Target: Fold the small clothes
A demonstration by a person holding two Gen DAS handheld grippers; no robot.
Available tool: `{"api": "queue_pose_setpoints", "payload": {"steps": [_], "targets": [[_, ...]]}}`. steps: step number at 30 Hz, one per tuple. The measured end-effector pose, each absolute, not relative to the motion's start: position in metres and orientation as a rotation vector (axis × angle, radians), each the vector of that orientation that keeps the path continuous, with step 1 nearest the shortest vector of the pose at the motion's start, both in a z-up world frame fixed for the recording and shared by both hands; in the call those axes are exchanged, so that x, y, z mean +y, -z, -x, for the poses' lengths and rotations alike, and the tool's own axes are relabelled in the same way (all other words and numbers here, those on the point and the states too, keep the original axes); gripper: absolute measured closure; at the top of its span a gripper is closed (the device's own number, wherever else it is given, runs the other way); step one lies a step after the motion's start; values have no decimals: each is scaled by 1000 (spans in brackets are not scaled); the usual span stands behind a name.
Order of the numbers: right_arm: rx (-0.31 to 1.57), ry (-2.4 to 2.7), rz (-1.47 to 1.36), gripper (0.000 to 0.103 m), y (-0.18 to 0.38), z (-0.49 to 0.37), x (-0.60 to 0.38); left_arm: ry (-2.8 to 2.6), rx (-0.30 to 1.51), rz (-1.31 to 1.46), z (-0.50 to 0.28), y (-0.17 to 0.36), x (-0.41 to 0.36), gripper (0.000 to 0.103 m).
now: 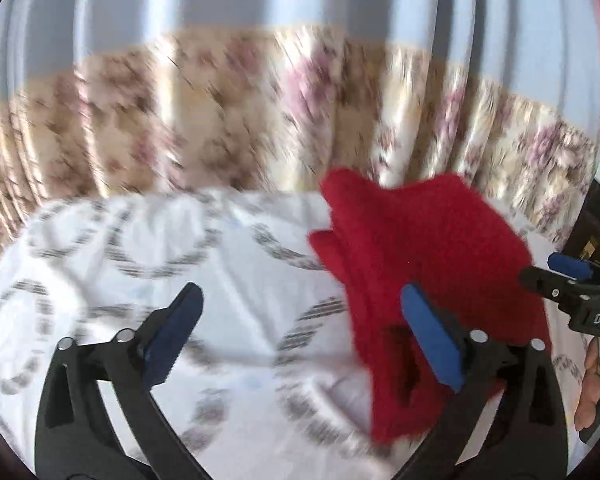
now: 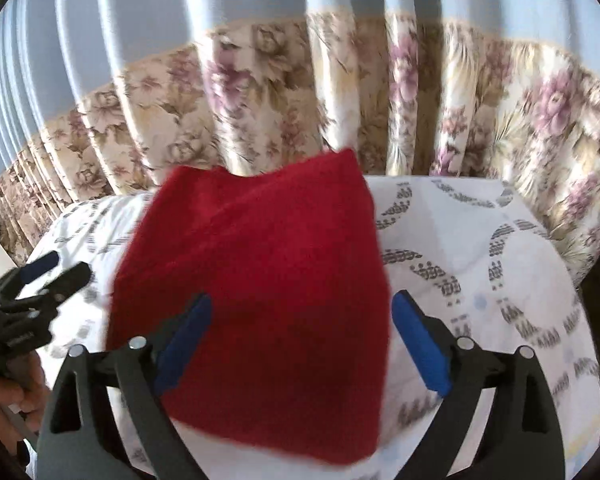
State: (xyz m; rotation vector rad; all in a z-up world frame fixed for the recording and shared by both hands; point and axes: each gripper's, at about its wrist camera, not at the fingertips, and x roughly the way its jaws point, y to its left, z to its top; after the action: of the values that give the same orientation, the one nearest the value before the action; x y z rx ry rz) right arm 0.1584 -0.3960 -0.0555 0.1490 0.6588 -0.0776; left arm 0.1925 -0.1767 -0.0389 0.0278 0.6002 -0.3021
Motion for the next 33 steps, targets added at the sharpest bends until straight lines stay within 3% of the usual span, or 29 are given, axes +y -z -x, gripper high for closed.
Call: {"api": "queue_pose_setpoints", "payload": {"steps": [8,13,22,33], "targets": [[603,148,-111,3,33,-103,-302,101,448,-132,-116,10,-89,3],[571,119,-82,3,18,-72,-269,70,481,-79,-114,5,-46,3],[449,180,-53,3,13,-42,-258,54,479,-90,-98,15,-45,3],[505,191,-58,3,33,-60,-272,20,486,-90,-99,24,-47,3]]}}
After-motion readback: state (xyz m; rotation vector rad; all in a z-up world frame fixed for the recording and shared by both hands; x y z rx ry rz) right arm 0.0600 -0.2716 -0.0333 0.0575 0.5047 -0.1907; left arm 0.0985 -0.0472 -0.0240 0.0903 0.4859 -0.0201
